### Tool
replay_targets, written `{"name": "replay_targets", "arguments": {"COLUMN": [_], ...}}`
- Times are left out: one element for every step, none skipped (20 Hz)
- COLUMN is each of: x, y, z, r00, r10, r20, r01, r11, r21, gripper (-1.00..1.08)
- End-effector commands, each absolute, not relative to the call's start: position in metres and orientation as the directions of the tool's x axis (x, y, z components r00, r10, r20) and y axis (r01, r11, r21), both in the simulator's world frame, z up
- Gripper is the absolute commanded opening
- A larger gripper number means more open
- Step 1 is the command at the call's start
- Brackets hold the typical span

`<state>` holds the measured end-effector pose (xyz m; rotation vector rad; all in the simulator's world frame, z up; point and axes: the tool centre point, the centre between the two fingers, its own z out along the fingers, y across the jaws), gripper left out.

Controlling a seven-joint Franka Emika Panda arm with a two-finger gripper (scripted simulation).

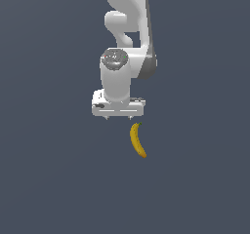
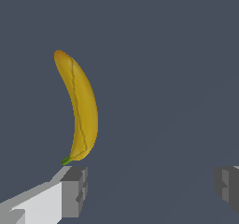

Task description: Pick up the object and move it to a goal position.

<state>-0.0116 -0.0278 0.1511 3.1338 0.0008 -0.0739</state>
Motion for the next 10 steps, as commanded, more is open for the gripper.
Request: {"name": "replay_targets", "arguments": {"x": [-0.0116, -0.0117, -0.0121, -0.0126, -0.0133, -0.0143, -0.0153, -0.016, -0.0166, -0.0169], "y": [-0.0278, -0.028, -0.0285, -0.0294, -0.0306, -0.0322, -0.0338, -0.035, -0.0359, -0.0364], "z": [0.1511, 0.151, 0.1507, 0.1503, 0.1496, 0.1488, 0.1479, 0.1472, 0.1466, 0.1462], "r00": [0.999, 0.999, 0.999, 0.999, 0.998, 0.998, 0.997, 0.997, 0.997, 0.996], "r10": [0.0, 0.001, 0.002, 0.005, 0.008, 0.012, 0.016, 0.019, 0.022, 0.023], "r20": [-0.047, -0.048, -0.05, -0.053, -0.058, -0.064, -0.071, -0.076, -0.079, -0.082], "r01": [0.001, 0.001, 0.003, 0.005, 0.008, 0.013, 0.017, 0.021, 0.023, 0.025], "r11": [-1.0, -1.0, -1.0, -1.0, -1.0, -1.0, -1.0, -1.0, -1.0, -1.0], "r21": [0.007, 0.007, 0.008, 0.009, 0.011, 0.013, 0.015, 0.017, 0.018, 0.019], "gripper": [1.0, 1.0, 1.0, 1.0, 1.0, 1.0, 1.0, 1.0, 1.0, 1.0]}}
